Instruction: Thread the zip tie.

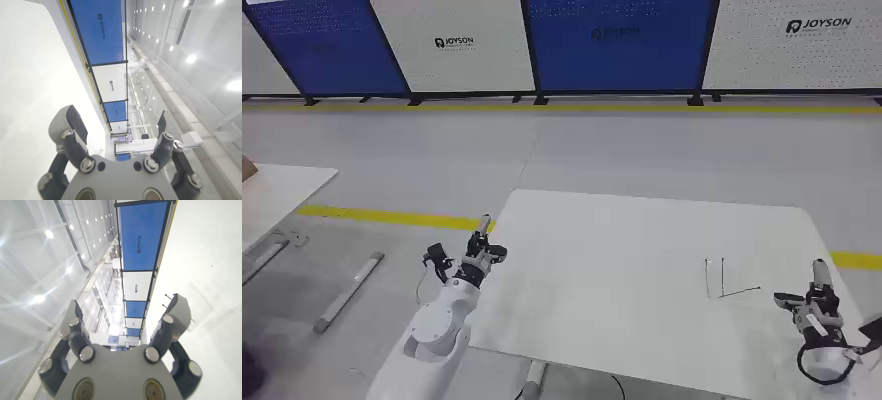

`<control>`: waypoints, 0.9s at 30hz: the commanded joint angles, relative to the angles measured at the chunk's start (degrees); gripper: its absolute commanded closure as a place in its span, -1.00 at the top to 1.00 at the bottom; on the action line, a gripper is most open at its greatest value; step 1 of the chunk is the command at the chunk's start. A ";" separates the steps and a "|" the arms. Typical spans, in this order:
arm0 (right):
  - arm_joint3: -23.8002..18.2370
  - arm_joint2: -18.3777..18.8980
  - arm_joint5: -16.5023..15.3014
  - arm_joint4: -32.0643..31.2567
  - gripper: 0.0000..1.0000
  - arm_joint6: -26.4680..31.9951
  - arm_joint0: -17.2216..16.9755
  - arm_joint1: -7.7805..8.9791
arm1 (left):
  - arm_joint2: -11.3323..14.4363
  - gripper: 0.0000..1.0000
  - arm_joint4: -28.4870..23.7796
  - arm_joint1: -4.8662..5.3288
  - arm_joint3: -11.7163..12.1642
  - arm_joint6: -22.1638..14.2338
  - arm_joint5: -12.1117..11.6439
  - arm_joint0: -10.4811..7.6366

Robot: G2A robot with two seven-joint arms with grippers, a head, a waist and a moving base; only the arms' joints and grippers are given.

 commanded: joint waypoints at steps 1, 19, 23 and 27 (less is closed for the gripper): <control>0.02 0.73 -0.77 -2.47 1.00 3.37 -0.07 0.22 | 0.00 1.00 0.00 0.00 0.00 0.00 0.00 0.00; -2.75 14.50 9.40 -12.64 1.00 34.12 5.24 3.75 | 0.00 1.00 0.00 0.00 0.00 0.00 0.00 0.00; -2.75 14.50 9.40 -12.64 1.00 34.12 5.24 3.75 | 0.00 1.00 0.00 0.00 0.00 0.00 0.00 0.00; -2.75 14.50 9.40 -12.64 1.00 34.12 5.24 3.75 | 0.00 1.00 0.00 0.00 0.00 0.00 0.00 0.00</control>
